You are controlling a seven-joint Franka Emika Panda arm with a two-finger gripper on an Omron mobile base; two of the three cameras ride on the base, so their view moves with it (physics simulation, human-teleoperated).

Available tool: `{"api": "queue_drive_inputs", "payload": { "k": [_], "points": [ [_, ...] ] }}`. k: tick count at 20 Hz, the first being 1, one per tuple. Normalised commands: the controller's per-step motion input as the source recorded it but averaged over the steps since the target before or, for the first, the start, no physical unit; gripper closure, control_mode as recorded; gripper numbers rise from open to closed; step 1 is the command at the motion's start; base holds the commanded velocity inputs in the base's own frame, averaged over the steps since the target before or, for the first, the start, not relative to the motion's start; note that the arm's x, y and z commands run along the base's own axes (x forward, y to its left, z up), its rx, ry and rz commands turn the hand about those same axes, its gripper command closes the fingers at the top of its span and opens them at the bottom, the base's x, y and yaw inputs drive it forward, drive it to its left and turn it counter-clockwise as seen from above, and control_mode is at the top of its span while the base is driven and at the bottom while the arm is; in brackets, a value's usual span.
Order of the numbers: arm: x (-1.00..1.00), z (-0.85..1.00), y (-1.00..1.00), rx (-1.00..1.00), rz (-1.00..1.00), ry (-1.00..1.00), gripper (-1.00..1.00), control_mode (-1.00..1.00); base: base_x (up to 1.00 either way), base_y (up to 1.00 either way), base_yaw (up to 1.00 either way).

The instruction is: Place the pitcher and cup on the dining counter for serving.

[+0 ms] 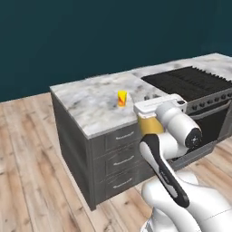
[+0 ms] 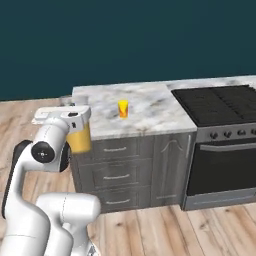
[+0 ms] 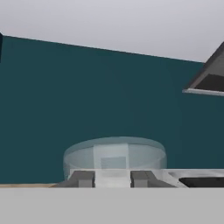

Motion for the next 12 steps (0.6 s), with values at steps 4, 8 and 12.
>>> {"api": "queue_drive_inputs", "payload": {
  "k": [4, 8, 12],
  "points": [
    [0.00, 0.00, 0.00, 0.00, 0.00, 0.00, 1.00, 1.00, 0.37, -0.04, 0.14],
    [0.00, 0.00, 0.00, 0.00, 0.00, 0.00, 1.00, 1.00, 0.62, 0.00, 0.05],
    [0.00, 0.00, 0.00, 0.00, 0.00, 0.00, 1.00, 1.00, 0.83, -0.05, 0.03]
  ]
}}
